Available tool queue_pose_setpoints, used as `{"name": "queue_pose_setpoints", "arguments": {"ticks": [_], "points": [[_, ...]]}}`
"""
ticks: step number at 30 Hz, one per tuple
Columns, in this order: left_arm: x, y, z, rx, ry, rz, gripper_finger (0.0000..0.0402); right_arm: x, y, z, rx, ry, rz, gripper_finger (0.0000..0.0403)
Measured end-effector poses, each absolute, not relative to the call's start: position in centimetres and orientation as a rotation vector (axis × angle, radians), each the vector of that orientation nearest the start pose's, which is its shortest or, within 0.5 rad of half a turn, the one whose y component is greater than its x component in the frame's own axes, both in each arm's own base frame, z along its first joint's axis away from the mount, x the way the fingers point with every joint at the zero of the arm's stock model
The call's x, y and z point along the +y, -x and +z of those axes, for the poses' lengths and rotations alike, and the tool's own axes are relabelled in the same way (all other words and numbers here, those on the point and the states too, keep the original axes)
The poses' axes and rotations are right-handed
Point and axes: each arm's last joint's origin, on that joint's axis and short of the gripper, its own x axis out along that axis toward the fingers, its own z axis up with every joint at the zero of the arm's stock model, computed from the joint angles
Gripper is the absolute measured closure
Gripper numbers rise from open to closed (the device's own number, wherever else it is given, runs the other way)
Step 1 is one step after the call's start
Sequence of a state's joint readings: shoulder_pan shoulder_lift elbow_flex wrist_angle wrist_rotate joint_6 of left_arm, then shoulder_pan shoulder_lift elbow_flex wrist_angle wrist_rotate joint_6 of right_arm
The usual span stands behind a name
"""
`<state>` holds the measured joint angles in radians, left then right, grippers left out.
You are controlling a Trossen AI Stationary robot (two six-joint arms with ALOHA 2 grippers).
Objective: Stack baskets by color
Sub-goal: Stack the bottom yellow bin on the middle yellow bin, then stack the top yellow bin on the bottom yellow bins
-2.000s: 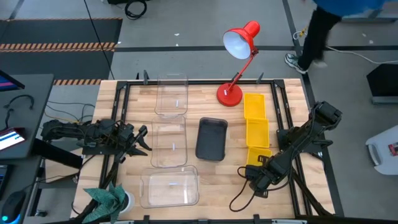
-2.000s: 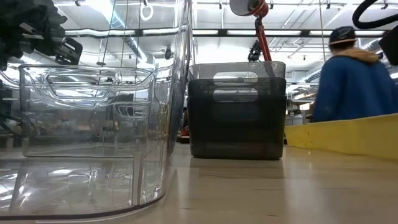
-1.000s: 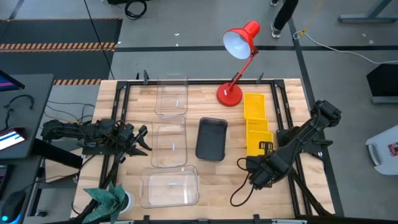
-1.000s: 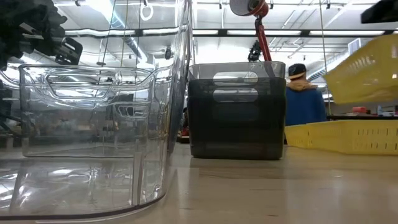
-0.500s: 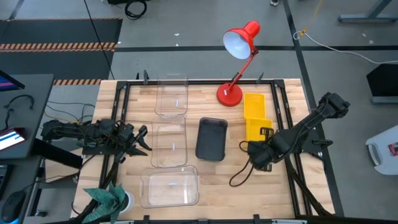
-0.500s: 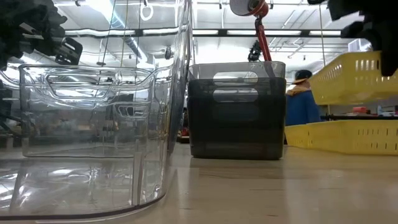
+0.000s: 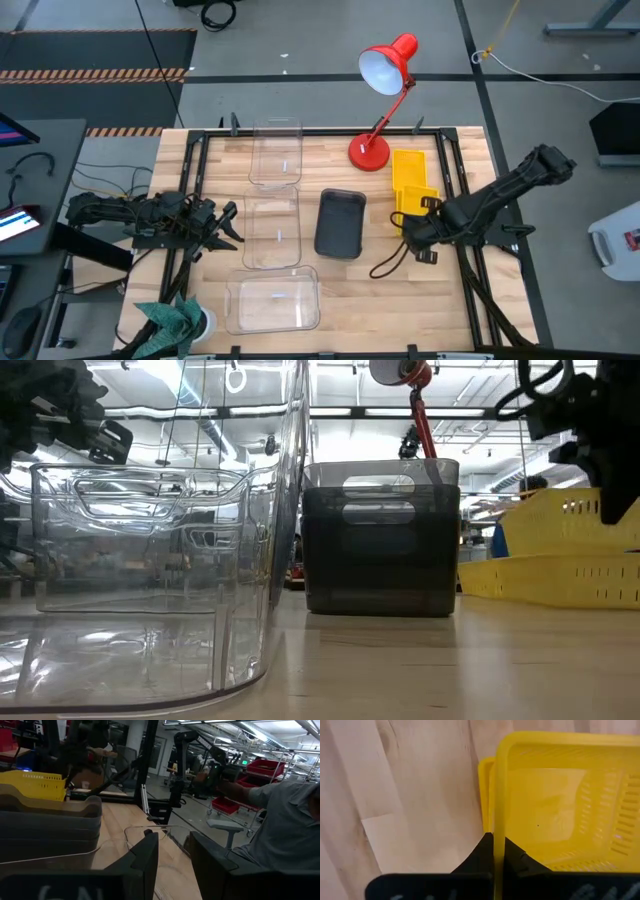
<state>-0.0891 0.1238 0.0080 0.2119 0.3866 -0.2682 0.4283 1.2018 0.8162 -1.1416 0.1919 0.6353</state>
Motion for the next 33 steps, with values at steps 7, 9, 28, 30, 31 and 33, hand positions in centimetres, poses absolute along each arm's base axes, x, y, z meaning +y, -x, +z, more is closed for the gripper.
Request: {"name": "queue_pose_setpoints", "arguments": {"ticks": [7,9,28,30,31,33], "points": [[-2.0,-10.1,17.6,-0.031,0.249,-0.485,0.0285,6.8,-17.1,20.5,1.409,-0.128,-0.224,0.0392],[-2.0,-10.1,17.6,-0.031,0.249,-0.485,0.0285,6.9,-17.2,20.3,1.391,-0.137,-0.217,0.0383],[-2.0,-10.1,17.6,-0.031,0.249,-0.485,0.0285,6.4,-18.1,23.4,1.355,-0.121,-0.246,0.0313],[-2.0,-10.1,17.7,-0.032,0.249,-0.486,0.0285,5.8,-18.2,23.7,1.343,-0.061,-0.281,0.0314],[-2.0,-10.1,17.6,-0.031,0.249,-0.485,0.0285,5.4,-18.2,23.8,1.343,-0.043,-0.294,0.0314],[-2.0,-10.1,17.6,-0.031,0.249,-0.485,0.0285,4.6,-18.2,23.8,1.351,-0.028,-0.318,0.0314]]}}
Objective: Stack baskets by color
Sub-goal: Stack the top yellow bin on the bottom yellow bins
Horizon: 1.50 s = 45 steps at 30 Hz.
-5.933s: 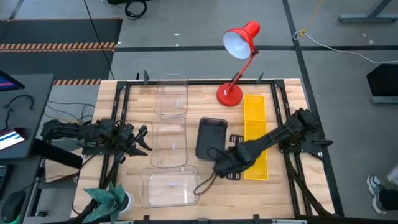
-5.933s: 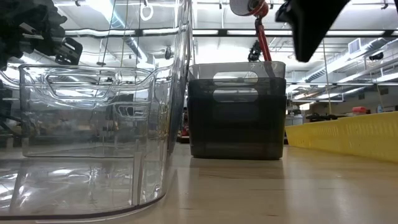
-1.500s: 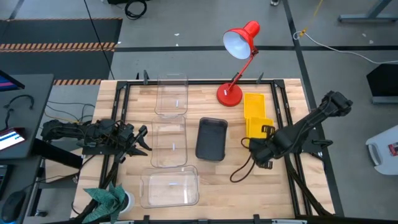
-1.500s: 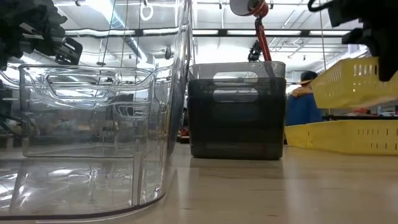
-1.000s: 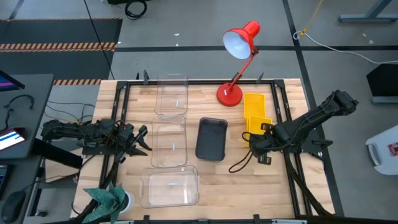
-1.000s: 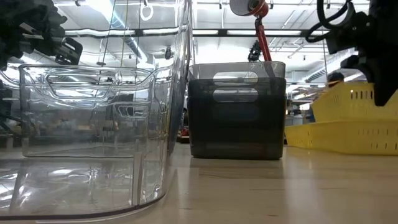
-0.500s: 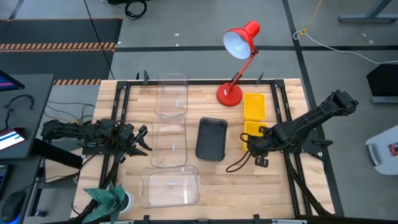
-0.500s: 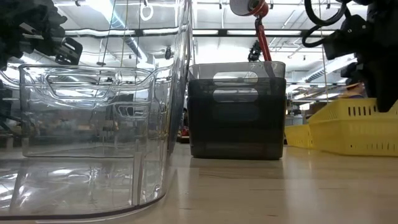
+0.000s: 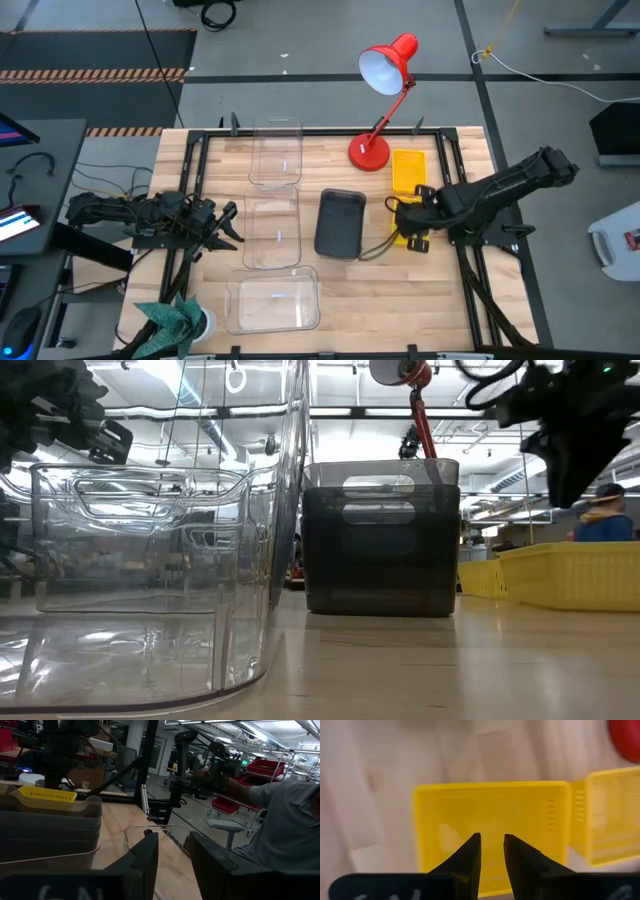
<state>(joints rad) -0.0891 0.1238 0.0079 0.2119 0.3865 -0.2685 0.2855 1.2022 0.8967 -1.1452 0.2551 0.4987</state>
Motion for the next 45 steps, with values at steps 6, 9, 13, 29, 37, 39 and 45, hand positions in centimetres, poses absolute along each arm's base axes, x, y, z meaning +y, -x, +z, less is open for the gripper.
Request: {"name": "queue_pose_setpoints", "arguments": {"ticks": [6,9,13,29,37,39,45], "points": [[-2.0,-10.1,17.7,-0.032,0.249,-0.486,0.0285,1.6,-18.6,23.9,1.380,-0.044,-0.388,0.0314],[-2.0,-10.1,17.6,-0.032,0.249,-0.485,0.0285,-0.3,-18.4,23.9,1.400,-0.085,-0.445,0.0314],[-2.0,-10.1,17.7,-0.032,0.249,-0.485,0.0285,-2.8,-17.9,24.1,1.408,-0.186,-0.514,0.0316],[-2.0,-10.1,17.7,-0.032,0.249,-0.485,0.0285,-9.1,-14.2,21.5,1.354,-0.400,-0.695,0.0325],[-2.0,-10.1,17.7,-0.031,0.249,-0.485,0.0285,-9.0,-14.6,21.2,1.379,-0.293,-0.575,0.0300],[-2.0,-10.1,17.6,-0.031,0.249,-0.485,0.0285,-8.9,-14.6,21.2,1.379,-0.288,-0.568,0.0286],[-2.0,-10.1,17.6,-0.031,0.249,-0.485,0.0285,-8.4,-15.2,20.8,1.400,-0.264,-0.532,0.0248]]}}
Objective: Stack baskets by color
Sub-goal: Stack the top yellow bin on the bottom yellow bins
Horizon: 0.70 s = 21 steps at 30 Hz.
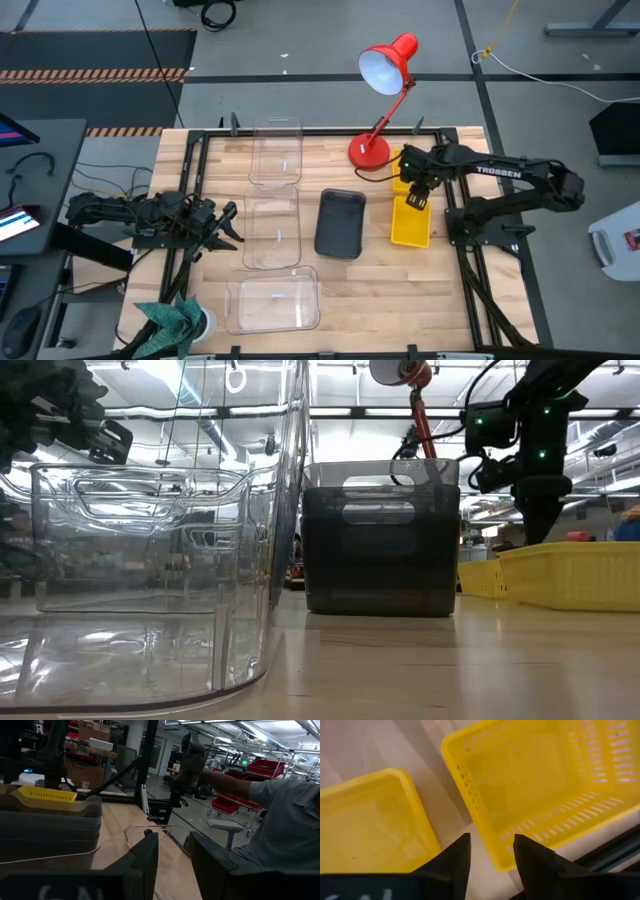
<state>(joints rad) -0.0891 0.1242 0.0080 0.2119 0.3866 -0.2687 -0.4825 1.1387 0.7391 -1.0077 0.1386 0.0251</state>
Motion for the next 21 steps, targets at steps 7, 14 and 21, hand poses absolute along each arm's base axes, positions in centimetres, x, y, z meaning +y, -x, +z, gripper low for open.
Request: {"name": "queue_pose_setpoints", "arguments": {"ticks": [7,14,21], "points": [[-2.0,-10.1,17.7,-0.031,0.249,-0.485,0.0285,-8.6,-16.4,19.8,1.444,-0.204,-0.491,0.0244],[-2.0,-10.1,17.6,-0.031,0.250,-0.485,0.0285,-9.0,-17.1,18.6,1.500,-0.176,-0.460,0.0245],[-2.0,-10.1,17.7,-0.032,0.249,-0.485,0.0285,-9.4,-18.0,17.4,1.534,-0.141,-0.415,0.0254]]}}
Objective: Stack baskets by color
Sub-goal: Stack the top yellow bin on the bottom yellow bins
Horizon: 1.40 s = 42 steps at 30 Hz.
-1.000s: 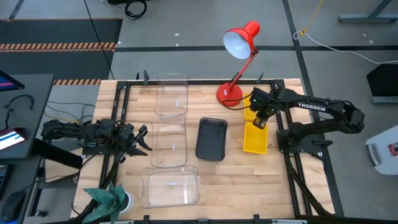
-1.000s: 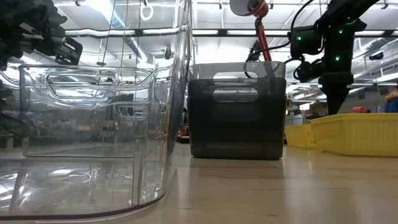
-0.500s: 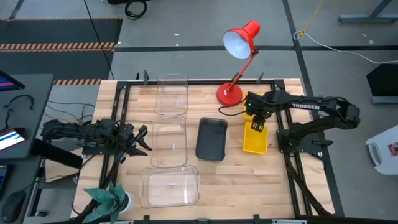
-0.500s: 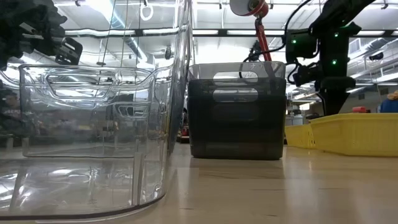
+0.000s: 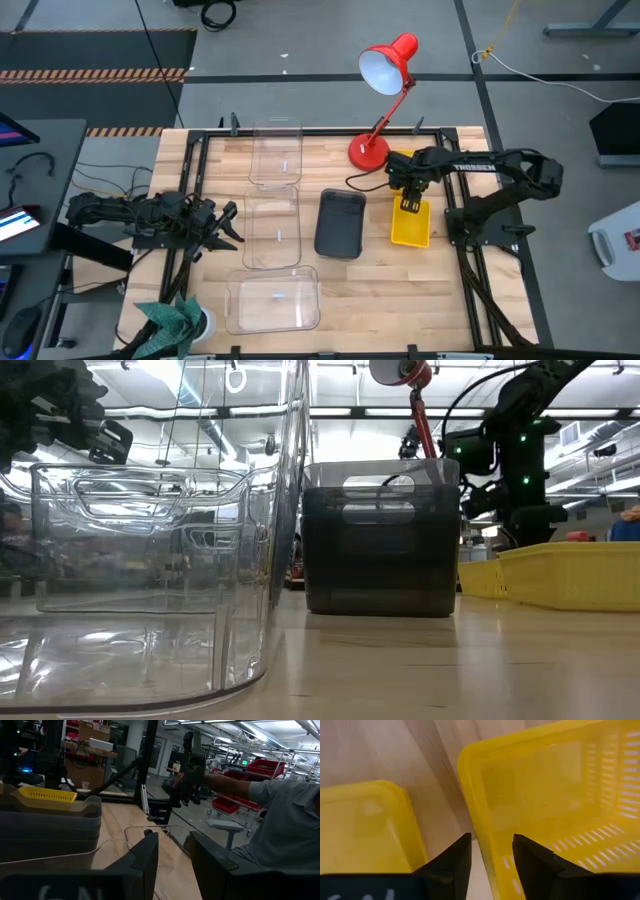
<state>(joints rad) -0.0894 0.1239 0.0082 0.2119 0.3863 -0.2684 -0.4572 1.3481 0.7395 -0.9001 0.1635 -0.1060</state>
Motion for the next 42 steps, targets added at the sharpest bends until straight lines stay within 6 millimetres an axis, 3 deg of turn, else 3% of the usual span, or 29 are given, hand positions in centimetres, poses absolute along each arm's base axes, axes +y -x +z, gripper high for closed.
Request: {"name": "queue_pose_setpoints", "arguments": {"ticks": [5,13,18,26,33,42], "points": [[-2.0,-10.1,17.7,-0.032,0.249,-0.485,0.0285,-9.6,-18.4,16.5,1.581,-0.137,-0.392,0.0288],[-2.0,-10.1,17.7,-0.031,0.248,-0.485,0.0285,-9.6,-18.5,15.8,1.622,-0.158,-0.402,0.0389],[-2.0,-10.1,17.6,-0.031,0.248,-0.485,0.0285,-9.4,-18.0,16.6,1.642,-0.196,-0.449,0.0389],[-2.0,-10.1,17.6,-0.031,0.249,-0.485,0.0285,-8.7,-18.4,20.1,1.661,-0.191,-0.569,0.0396],[-2.0,-10.1,17.7,-0.031,0.249,-0.485,0.0285,-5.9,-19.0,23.3,1.648,-0.210,-0.591,0.0398],[-2.0,-10.1,17.6,-0.031,0.249,-0.485,0.0285,1.0,-19.6,23.7,1.609,-0.227,-0.473,0.0398]]}}
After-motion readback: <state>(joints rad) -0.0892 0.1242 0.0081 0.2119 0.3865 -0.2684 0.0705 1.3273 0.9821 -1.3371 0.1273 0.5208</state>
